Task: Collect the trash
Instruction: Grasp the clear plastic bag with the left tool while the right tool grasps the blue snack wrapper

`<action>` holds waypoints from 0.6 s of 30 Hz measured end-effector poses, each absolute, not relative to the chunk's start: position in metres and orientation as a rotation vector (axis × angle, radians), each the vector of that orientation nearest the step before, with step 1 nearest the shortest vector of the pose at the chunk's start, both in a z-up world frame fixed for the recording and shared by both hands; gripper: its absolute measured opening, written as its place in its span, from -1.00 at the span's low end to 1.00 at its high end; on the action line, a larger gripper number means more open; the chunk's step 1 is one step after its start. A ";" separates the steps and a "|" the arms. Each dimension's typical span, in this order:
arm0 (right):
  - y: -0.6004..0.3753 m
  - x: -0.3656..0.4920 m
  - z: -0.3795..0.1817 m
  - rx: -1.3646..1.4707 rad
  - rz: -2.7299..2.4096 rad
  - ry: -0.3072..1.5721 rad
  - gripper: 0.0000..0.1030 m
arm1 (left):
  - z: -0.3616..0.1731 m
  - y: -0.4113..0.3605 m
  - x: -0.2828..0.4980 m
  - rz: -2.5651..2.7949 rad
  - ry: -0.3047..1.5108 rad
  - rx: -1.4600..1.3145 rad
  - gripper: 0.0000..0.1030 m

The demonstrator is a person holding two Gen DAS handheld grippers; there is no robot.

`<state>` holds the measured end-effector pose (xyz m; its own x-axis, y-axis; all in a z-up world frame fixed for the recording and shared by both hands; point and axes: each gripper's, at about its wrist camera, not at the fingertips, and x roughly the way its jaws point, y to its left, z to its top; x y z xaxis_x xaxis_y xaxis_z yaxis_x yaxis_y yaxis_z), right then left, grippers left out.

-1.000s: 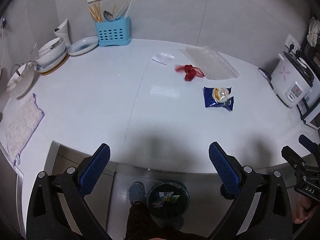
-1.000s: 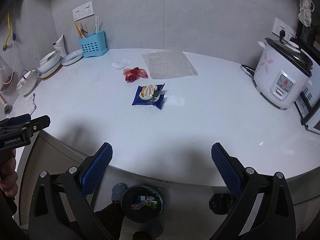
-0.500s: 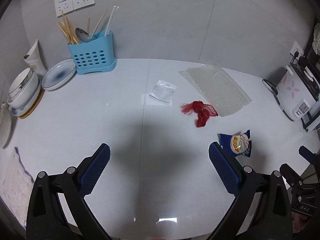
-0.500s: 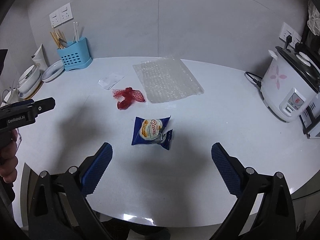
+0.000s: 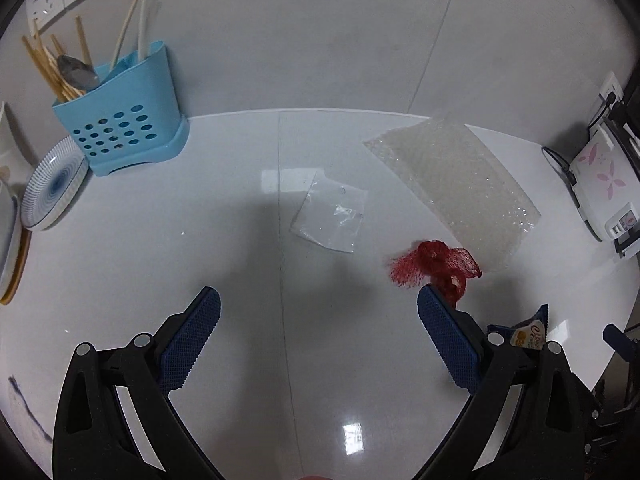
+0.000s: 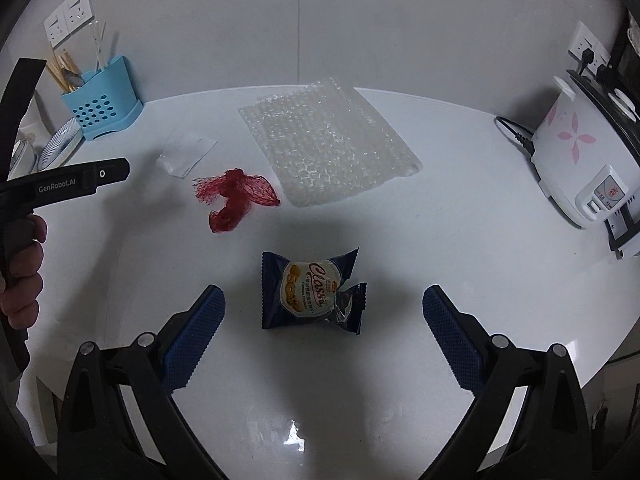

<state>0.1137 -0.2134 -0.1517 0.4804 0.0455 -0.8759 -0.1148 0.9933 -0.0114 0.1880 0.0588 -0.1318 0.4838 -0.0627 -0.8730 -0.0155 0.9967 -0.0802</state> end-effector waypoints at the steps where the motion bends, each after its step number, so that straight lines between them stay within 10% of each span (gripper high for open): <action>1: -0.213 0.117 -0.154 -0.069 0.090 1.072 0.85 | -0.134 0.060 0.195 -0.035 1.070 -0.075 0.88; 18: -0.210 0.161 -0.197 -0.037 0.007 1.212 0.85 | -0.195 0.054 0.282 -0.106 1.167 0.010 0.88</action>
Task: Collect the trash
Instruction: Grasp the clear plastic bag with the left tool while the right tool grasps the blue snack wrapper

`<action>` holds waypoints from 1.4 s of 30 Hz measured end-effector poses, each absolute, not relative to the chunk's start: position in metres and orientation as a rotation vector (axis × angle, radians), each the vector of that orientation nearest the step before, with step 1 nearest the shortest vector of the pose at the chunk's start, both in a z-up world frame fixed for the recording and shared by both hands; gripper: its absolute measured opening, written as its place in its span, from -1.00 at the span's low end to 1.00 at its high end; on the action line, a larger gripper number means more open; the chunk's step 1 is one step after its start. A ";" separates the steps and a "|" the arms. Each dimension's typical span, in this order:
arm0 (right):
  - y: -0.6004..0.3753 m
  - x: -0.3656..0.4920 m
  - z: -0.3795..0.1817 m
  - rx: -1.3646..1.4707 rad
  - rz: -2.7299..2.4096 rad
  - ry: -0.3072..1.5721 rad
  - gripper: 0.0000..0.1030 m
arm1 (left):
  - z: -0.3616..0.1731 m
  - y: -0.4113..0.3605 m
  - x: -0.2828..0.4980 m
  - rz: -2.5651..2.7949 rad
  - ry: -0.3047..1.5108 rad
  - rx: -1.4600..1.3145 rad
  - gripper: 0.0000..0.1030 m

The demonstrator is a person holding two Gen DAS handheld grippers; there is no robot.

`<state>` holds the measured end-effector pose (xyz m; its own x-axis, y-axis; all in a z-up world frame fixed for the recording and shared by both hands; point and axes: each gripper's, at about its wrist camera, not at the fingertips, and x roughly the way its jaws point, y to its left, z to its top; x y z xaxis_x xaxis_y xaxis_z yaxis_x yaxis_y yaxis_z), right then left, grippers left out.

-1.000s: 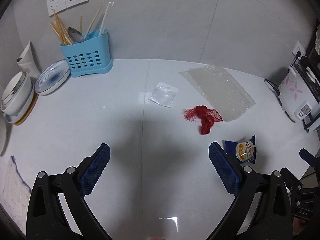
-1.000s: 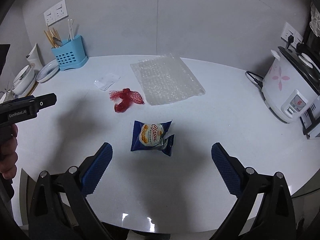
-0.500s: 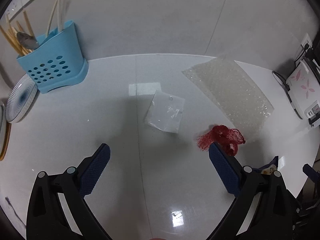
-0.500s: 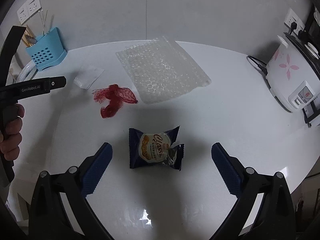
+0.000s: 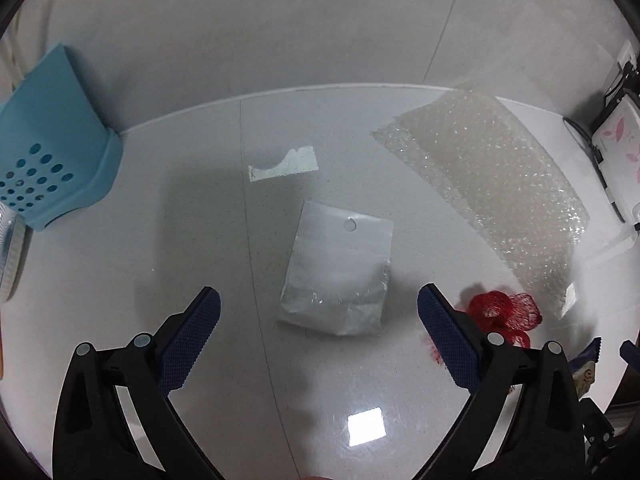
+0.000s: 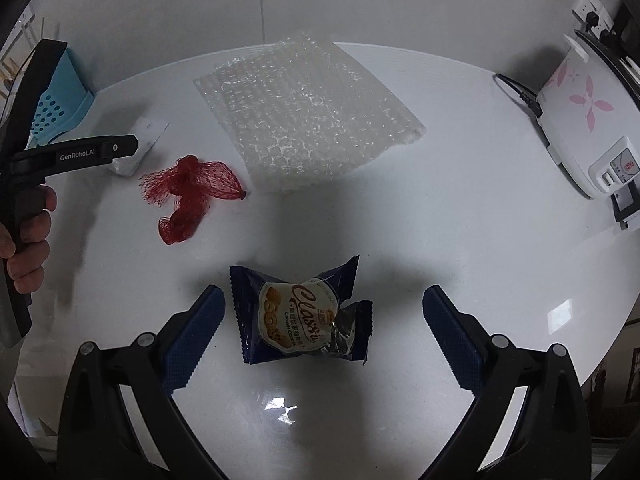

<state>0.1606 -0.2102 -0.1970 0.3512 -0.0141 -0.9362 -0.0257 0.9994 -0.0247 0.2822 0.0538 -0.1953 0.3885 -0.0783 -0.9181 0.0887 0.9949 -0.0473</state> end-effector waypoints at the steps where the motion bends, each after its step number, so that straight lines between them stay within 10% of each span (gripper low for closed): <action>1: -0.209 0.163 -0.199 -0.041 0.007 1.219 0.85 | -0.198 0.054 0.285 -0.108 1.173 0.010 0.88; 10: -0.195 0.179 -0.224 -0.064 0.001 1.295 0.84 | -0.216 0.047 0.304 -0.104 1.210 0.068 0.79; 21: -0.188 0.188 -0.235 -0.035 0.030 1.372 0.25 | -0.207 0.036 0.316 -0.079 1.251 0.079 0.02; 42: -0.180 0.186 -0.230 -0.024 0.074 1.365 -0.60 | -0.197 0.058 0.304 -0.122 1.217 0.020 -0.14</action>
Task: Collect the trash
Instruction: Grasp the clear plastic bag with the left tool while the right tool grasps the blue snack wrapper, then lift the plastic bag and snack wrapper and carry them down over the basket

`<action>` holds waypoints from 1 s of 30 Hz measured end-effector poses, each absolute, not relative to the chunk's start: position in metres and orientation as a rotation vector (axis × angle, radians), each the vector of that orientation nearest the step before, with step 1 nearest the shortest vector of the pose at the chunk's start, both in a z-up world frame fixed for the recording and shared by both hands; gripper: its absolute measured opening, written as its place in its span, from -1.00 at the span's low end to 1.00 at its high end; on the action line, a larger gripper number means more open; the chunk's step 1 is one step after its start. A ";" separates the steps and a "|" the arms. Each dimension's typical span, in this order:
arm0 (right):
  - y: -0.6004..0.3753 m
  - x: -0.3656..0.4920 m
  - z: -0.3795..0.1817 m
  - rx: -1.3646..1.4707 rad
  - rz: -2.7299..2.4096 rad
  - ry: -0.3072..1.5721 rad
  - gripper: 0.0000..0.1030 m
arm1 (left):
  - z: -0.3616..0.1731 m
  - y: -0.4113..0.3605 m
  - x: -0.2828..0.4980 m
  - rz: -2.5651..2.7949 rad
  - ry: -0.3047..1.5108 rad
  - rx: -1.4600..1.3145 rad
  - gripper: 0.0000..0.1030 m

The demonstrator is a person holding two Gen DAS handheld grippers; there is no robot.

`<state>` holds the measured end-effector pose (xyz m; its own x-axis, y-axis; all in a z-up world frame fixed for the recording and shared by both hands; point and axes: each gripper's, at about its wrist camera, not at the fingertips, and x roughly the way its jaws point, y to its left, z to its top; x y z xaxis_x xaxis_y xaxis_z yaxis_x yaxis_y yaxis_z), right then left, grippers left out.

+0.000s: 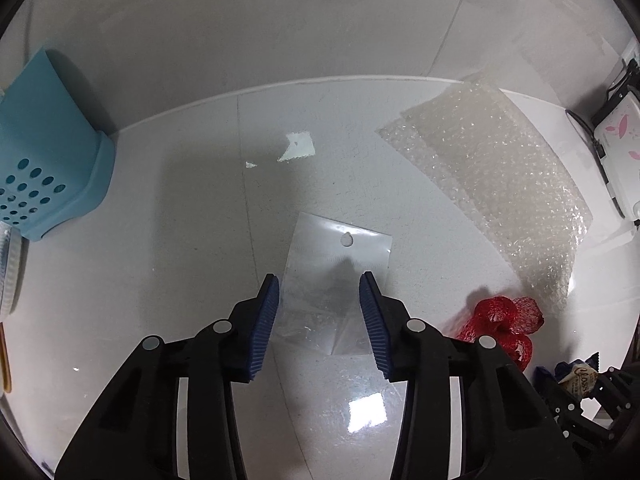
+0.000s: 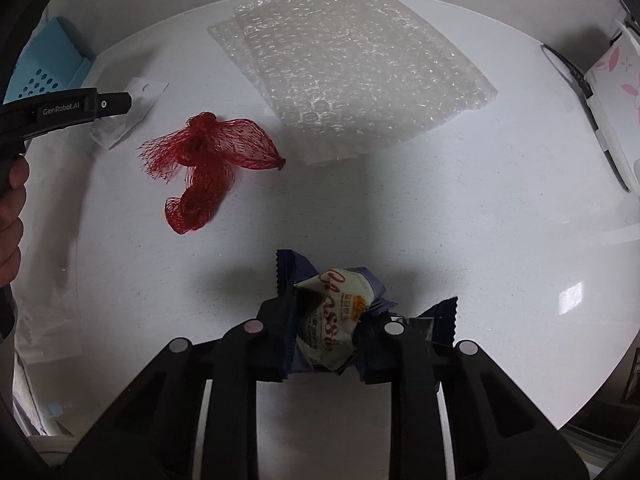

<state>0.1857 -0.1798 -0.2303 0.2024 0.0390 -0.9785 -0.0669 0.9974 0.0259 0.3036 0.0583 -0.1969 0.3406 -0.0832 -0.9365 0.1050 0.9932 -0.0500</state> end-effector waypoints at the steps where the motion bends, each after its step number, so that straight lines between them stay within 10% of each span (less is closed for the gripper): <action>1: -0.178 0.185 -0.230 -0.029 0.074 1.363 -0.61 | -0.196 0.058 0.303 -0.124 1.214 0.023 -0.09; 7: -0.170 0.181 -0.227 -0.030 0.077 1.350 -0.63 | -0.187 0.051 0.293 -0.125 1.173 0.070 0.49; 14: -0.167 0.181 -0.220 -0.038 0.087 1.338 -0.64 | -0.197 0.053 0.290 -0.098 1.208 0.074 0.51; 30: -0.174 0.183 -0.216 -0.013 0.110 1.329 -0.64 | -0.193 0.076 0.286 -0.074 1.237 0.039 -0.64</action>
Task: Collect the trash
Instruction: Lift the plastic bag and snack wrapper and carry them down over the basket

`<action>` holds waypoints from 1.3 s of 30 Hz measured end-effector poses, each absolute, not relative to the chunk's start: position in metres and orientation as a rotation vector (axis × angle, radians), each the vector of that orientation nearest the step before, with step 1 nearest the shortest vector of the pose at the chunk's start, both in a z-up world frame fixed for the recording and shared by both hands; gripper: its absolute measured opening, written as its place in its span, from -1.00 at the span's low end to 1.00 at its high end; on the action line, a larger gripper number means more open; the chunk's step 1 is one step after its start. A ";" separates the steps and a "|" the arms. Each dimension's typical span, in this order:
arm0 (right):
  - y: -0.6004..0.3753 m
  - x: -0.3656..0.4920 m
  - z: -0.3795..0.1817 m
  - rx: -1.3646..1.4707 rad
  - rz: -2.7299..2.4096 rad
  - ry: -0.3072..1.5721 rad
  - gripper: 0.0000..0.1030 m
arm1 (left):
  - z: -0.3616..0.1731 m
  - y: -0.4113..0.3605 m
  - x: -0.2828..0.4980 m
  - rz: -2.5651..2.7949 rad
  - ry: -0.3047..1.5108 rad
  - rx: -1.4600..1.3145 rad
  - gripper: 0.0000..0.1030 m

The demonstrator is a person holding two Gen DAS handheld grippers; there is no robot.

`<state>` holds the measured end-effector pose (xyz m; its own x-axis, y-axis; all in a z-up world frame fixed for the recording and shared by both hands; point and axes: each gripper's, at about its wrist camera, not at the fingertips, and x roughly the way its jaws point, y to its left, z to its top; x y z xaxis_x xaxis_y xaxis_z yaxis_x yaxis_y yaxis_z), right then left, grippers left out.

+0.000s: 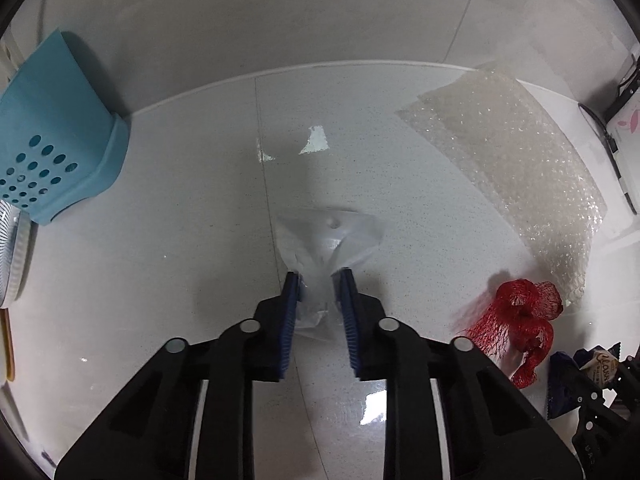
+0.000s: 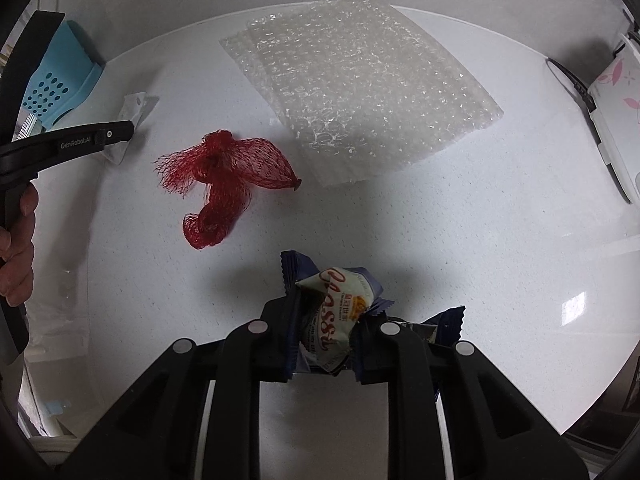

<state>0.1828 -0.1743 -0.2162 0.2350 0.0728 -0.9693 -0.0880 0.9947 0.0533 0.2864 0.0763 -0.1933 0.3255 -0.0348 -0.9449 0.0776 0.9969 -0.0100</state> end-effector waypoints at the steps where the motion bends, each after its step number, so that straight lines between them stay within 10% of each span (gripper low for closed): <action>1: -0.175 0.182 -0.217 -0.011 0.112 1.328 -0.65 | -0.193 0.078 0.286 -0.076 1.236 0.037 -0.66; 39: -0.218 0.114 -0.146 0.009 0.156 1.130 -0.65 | -0.110 0.044 0.187 -0.072 1.086 0.004 -0.93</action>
<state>0.1142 -0.2177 -0.1460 0.4173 0.1290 -0.8996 -0.1200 0.9890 0.0861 0.1868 0.0436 -0.1103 0.4637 -0.0570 -0.8842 0.0606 0.9976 -0.0325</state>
